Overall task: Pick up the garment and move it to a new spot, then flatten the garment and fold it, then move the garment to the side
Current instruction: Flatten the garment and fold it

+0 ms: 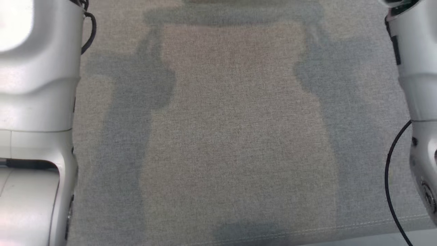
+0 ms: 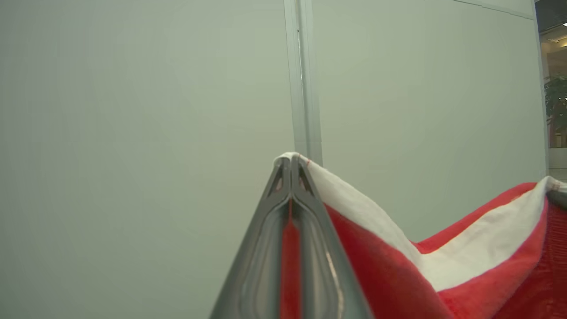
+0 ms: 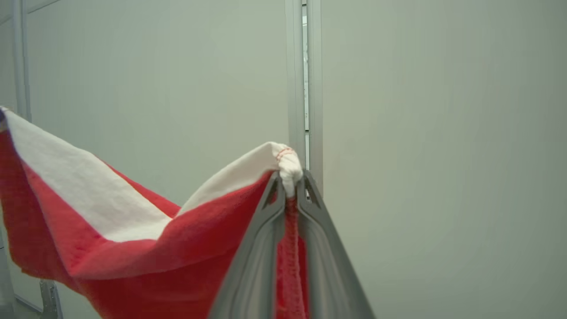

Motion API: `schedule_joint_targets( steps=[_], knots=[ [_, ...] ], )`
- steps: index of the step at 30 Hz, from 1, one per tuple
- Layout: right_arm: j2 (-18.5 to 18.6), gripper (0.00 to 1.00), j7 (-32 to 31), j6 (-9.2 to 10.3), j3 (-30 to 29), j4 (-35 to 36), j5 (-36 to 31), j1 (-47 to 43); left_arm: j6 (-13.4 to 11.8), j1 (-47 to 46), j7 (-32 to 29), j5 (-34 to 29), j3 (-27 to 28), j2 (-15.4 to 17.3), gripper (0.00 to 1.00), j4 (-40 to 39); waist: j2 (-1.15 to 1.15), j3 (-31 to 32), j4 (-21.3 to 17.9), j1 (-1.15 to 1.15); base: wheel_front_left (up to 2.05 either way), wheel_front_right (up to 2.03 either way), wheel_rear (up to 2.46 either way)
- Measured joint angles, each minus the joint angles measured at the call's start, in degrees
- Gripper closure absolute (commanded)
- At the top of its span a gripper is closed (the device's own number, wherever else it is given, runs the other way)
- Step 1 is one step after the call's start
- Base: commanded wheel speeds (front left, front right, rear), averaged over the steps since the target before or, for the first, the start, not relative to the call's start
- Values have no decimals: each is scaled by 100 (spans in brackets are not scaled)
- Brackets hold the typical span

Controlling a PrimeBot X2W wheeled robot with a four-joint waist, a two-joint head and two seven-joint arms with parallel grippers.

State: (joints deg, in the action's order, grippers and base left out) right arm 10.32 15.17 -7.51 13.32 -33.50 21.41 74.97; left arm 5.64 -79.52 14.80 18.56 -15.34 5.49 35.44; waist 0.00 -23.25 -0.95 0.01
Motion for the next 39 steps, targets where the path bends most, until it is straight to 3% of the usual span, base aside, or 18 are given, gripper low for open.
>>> schedule_joint_targets(
  steps=[8,12,16,26,32,39],
  knots=[
    [58,100,-1,-1,639,-209,92,-608,99,1035,14,446,291,-242,100,620,0,-374,49,0,0,0,0],
    [289,100,0,0,979,222,253,-1380,136,1861,14,1046,196,-254,100,399,0,-475,136,0,0,0,0],
    [549,100,0,-1,1225,910,379,-2515,40,2871,14,1193,107,-264,100,-58,0,-426,198,0,0,0,0],
    [878,100,0,-1,1001,2462,324,-4996,-126,5299,14,419,-20,-270,100,-1704,0,38,159,-1,0,0,0],
    [990,100,0,-1,898,2802,71,-6023,-213,6595,14,27,110,-245,100,-2588,0,402,144,-1,0,0,0],
    [961,100,0,-1,576,3004,-204,-7143,-421,7909,-52,-74,215,-2,100,-3512,0,883,160,-1,0,0,0]
  ],
)
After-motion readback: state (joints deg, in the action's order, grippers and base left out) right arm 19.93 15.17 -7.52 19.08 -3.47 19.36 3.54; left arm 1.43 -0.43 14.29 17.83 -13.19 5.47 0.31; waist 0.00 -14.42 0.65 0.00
